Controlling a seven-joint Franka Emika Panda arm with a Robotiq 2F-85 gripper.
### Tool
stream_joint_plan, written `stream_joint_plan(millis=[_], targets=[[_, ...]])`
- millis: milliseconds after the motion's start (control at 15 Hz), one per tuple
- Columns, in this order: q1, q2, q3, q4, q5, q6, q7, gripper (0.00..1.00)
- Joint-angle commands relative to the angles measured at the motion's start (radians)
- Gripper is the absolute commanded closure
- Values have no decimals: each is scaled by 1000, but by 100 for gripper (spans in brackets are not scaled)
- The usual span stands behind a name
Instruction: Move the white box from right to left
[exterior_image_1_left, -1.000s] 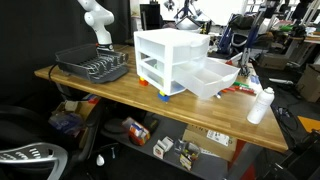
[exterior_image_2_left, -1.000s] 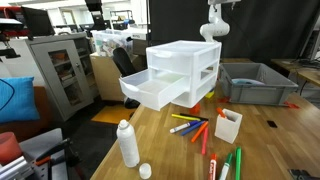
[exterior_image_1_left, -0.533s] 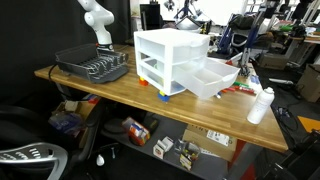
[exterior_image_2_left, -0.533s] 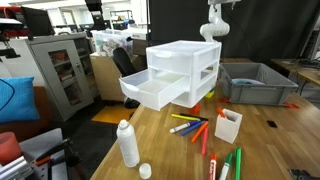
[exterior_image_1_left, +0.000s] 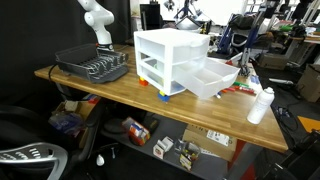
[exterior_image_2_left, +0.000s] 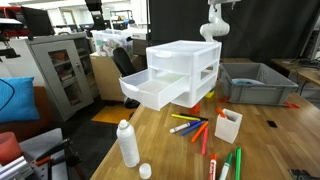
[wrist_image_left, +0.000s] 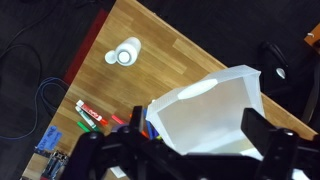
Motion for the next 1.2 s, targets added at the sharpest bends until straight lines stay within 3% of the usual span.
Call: stream_joint_plan(millis=[0, 400, 667, 1133], targets=[[-3, 0, 2, 2, 2, -3, -2, 0], [-3, 0, 2, 2, 2, -3, -2, 0], [-62, 29, -20, 8, -24, -23, 63, 0], [-176, 159, -125, 30, 22, -7, 180, 0]])
